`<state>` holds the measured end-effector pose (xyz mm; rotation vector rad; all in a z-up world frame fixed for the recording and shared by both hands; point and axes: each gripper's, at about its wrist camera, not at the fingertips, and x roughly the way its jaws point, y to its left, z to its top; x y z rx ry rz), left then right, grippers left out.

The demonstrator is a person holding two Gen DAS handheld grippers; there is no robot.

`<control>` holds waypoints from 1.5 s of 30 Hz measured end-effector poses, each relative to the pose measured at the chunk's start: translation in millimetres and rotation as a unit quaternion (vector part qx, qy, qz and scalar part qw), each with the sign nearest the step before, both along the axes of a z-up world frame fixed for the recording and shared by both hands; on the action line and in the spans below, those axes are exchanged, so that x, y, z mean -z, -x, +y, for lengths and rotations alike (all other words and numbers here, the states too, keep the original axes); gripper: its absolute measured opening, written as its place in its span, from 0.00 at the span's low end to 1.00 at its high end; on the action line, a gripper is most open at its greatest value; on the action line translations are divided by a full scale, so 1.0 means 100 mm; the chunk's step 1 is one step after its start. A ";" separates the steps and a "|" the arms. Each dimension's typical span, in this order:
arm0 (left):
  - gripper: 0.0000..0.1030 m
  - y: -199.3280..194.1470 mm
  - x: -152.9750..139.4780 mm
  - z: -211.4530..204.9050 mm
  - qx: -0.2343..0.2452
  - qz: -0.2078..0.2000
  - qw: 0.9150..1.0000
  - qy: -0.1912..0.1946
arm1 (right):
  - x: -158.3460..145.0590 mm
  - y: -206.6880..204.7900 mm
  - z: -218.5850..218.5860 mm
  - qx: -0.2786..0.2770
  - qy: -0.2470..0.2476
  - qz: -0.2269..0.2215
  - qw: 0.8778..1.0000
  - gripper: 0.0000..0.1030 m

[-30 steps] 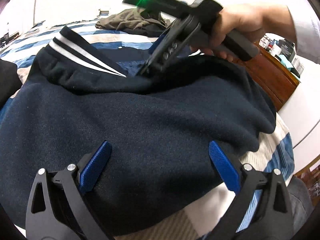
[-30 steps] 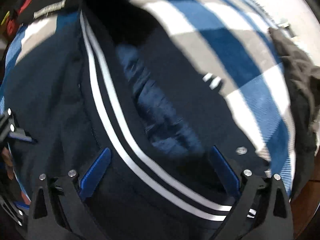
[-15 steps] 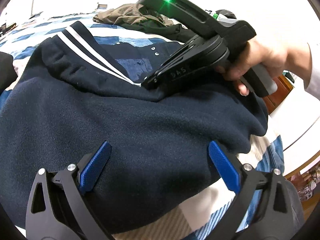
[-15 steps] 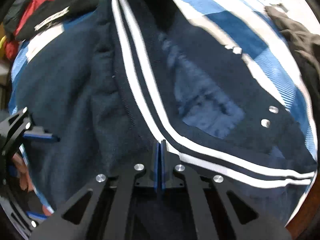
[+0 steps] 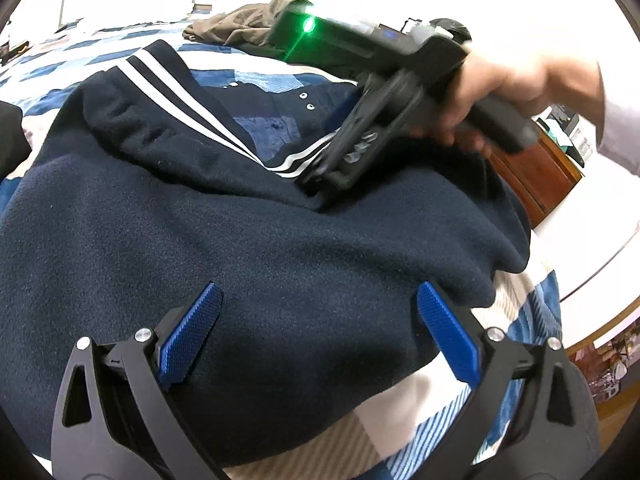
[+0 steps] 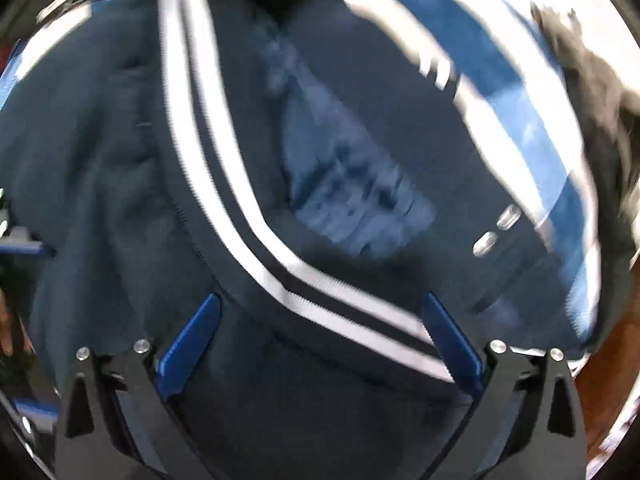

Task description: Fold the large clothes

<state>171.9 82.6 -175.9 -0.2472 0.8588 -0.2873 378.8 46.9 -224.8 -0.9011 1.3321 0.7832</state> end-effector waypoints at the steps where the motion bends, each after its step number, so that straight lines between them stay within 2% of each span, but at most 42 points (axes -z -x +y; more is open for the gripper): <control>1: 0.93 0.00 0.00 -0.01 0.001 0.000 1.000 -0.002 | 0.01 -0.01 -0.04 0.011 -0.008 -0.003 1.000 0.95; 4: 0.93 -0.01 0.00 -0.02 0.002 0.000 1.000 -0.006 | -0.02 0.05 -0.08 0.023 -0.027 -0.021 0.999 0.91; 5: 0.93 -0.01 0.00 -0.01 0.000 0.000 1.000 -0.005 | -0.05 0.07 -0.10 0.021 -0.035 -0.019 0.999 0.83; 6: 0.93 -0.02 0.00 -0.01 -0.001 0.001 1.000 -0.004 | -0.10 0.11 -0.12 0.012 -0.046 -0.023 0.999 0.61; 7: 0.93 -0.03 0.00 -0.01 -0.002 0.003 1.000 -0.003 | -0.14 0.12 -0.14 0.011 -0.049 -0.040 0.998 0.48; 8: 0.94 -0.04 0.00 -0.01 -0.004 0.004 1.000 -0.003 | -0.19 0.13 -0.18 0.016 -0.054 -0.057 0.997 0.28; 9: 0.93 -0.04 0.00 -0.01 -0.006 0.005 1.000 0.000 | -0.25 0.16 -0.24 0.019 -0.068 -0.062 0.996 0.19; 13: 0.93 -0.05 -0.02 0.03 -0.008 0.006 1.000 0.012 | -0.42 0.21 -0.43 0.052 -0.110 -0.096 0.988 0.17; 17: 0.93 -0.04 -0.04 0.05 -0.014 0.008 1.000 0.004 | -0.89 0.22 -0.58 0.105 -0.193 -0.171 0.961 0.16; 18: 0.93 -0.04 -0.05 0.07 -0.020 0.008 1.000 -0.001 | -1.04 0.20 -0.61 0.118 -0.213 -0.186 0.952 0.16; 20: 0.93 -0.03 -0.05 0.10 -0.029 0.010 0.999 -0.012 | -1.18 0.13 -0.61 0.134 -0.233 -0.196 0.943 0.16; 23: 0.93 -0.03 -0.01 0.08 -0.034 0.012 0.997 -0.073 | -1.21 -0.14 -0.53 0.158 -0.224 -0.203 0.940 0.16; 25: 0.93 -0.02 0.02 0.08 -0.030 0.012 0.996 -0.083 | -1.05 -0.34 -0.41 0.168 -0.198 -0.176 0.949 0.16; 29: 0.93 -0.03 0.08 0.17 -0.032 0.025 0.997 -0.062 | -0.61 -0.44 -0.26 0.173 -0.140 -0.143 0.964 0.17; 32: 0.93 -0.06 0.12 0.25 -0.032 0.035 0.998 -0.042 | -0.37 -0.46 -0.28 0.191 -0.125 -0.131 0.965 0.22; 33: 0.93 -0.06 0.11 0.24 -0.029 0.033 0.998 -0.043 | -0.35 -0.50 -0.29 0.193 -0.132 -0.133 0.963 0.27; 34: 0.94 -0.06 0.10 0.24 -0.026 0.030 0.998 -0.046 | -0.43 -0.46 -0.33 0.202 -0.154 -0.127 0.959 0.30; 36: 0.94 -0.04 0.01 0.22 -0.019 0.017 0.998 -0.052 | -0.61 -0.41 -0.47 0.214 -0.203 -0.110 0.949 0.69; 38: 0.94 -0.01 -0.06 0.19 -0.014 0.000 0.998 -0.059 | -0.81 -0.33 -0.60 0.211 -0.244 -0.111 0.940 0.86; 39: 0.94 -0.01 -0.08 0.19 -0.012 -0.002 0.998 -0.061 | -0.95 -0.23 -0.73 0.210 -0.263 -0.114 0.935 0.91; 40: 0.94 -0.02 -0.08 0.20 -0.012 0.003 0.998 -0.059 | -1.06 -0.14 -0.83 0.210 -0.279 -0.113 0.930 0.91; 43: 0.94 -0.05 -0.04 0.27 -0.013 0.026 0.999 -0.024 | -1.32 0.15 -1.21 0.222 -0.312 -0.109 0.917 0.94; 45: 0.94 -0.06 -0.01 0.28 -0.004 0.040 0.999 -0.022 | -1.41 0.43 -1.50 0.227 -0.316 -0.107 0.915 0.95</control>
